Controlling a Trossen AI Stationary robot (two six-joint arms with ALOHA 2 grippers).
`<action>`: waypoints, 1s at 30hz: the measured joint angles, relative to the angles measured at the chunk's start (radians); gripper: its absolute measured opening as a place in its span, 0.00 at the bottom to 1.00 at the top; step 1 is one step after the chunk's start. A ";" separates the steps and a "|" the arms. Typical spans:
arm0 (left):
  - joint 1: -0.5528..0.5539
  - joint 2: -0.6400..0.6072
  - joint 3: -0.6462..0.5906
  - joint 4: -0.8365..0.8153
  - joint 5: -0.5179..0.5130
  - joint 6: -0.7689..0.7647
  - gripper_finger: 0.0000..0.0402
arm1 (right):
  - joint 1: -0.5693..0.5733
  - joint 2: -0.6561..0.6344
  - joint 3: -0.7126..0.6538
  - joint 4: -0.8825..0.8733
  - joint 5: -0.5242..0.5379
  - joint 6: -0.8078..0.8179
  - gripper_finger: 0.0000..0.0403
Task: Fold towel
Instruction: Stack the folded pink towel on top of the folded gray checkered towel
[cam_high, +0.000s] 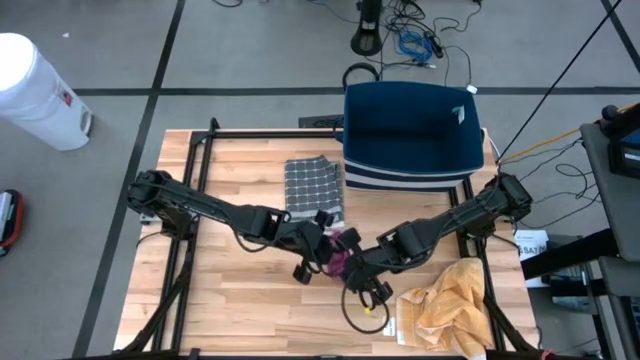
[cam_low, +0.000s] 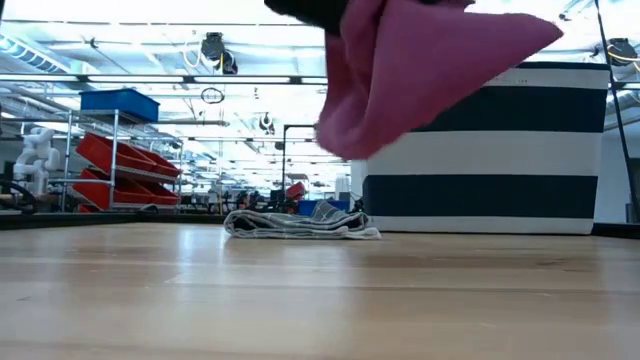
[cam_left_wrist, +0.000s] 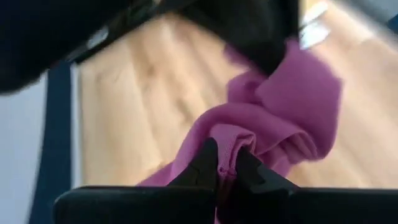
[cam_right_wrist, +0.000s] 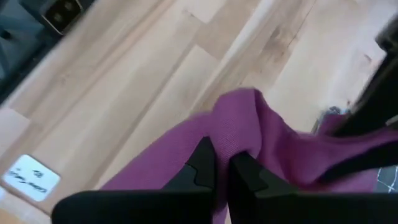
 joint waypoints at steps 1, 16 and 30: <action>-0.004 -0.003 0.000 0.016 0.025 -0.006 0.02 | 0.006 -0.007 0.000 -0.002 0.000 0.008 0.01; -0.033 -0.016 0.000 0.162 0.406 -0.023 0.02 | 0.113 -0.032 0.000 0.053 -0.001 0.077 0.01; 0.139 -0.016 0.000 0.134 0.643 0.059 0.02 | 0.094 -0.031 0.000 0.085 0.056 0.110 0.01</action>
